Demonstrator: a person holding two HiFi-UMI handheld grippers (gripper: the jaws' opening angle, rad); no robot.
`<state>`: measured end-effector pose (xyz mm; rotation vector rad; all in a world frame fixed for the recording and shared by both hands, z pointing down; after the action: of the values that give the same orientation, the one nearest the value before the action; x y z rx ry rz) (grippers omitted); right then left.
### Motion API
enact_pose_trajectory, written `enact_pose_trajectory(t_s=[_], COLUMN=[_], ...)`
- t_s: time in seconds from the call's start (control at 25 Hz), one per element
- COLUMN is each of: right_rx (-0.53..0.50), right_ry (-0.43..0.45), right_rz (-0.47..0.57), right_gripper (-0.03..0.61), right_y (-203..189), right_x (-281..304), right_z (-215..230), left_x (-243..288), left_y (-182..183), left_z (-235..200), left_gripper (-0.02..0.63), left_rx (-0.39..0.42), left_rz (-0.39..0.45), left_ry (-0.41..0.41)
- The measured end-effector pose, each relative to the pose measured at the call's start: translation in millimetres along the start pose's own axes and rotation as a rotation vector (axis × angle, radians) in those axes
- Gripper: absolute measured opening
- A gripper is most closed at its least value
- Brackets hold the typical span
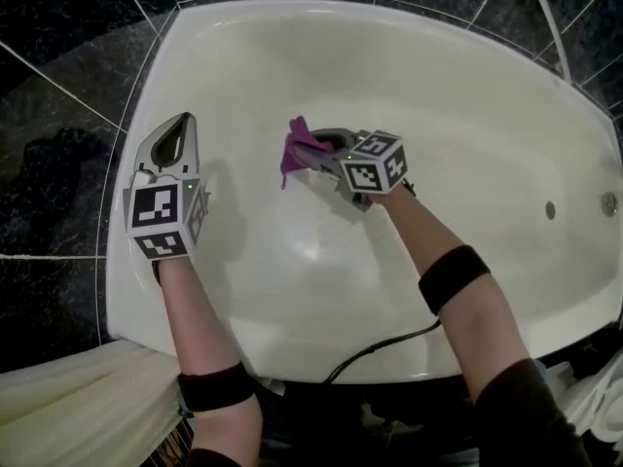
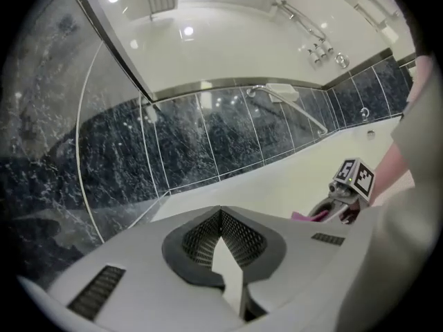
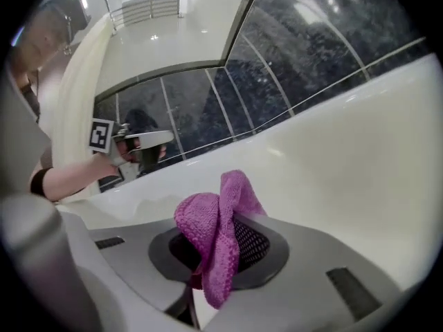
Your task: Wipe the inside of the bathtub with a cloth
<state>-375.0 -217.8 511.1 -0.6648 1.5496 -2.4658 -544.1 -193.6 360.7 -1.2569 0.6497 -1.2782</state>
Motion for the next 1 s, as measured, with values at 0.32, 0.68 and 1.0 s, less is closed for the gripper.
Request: enact_pose_trajectory(t_s=[0.32, 0.68, 1.0], right_rx=[-0.088, -0.094, 0.01], right_ry=[-0.498, -0.569, -0.514], right_rz=[-0.033, -0.13, -0.193], right_gripper=[0.091, 0.091, 0.09], right_y=[5, -28, -75], right_x=[-4, 62, 112], right_z=[144, 223, 216], left_x=[34, 31, 31], left_y=[-20, -31, -29], left_z=[13, 6, 3], left_gripper=[0.0, 0.0, 0.0], left_rx=[-0.065, 0.027, -0.009], left_rz=[0.02, -0.033, -0.039], left_ry=[-0.095, -0.053, -0.044])
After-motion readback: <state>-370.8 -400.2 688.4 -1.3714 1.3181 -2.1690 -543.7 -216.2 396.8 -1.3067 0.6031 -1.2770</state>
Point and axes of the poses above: the fingertips, and each gripper's own axes: x forward along the fingers, z to its right, y out of its top, the point moved 2 cm from there along -x, backward along the fingers, and after that the axes turned 2 degrees about -y, right-handed, at the moved point
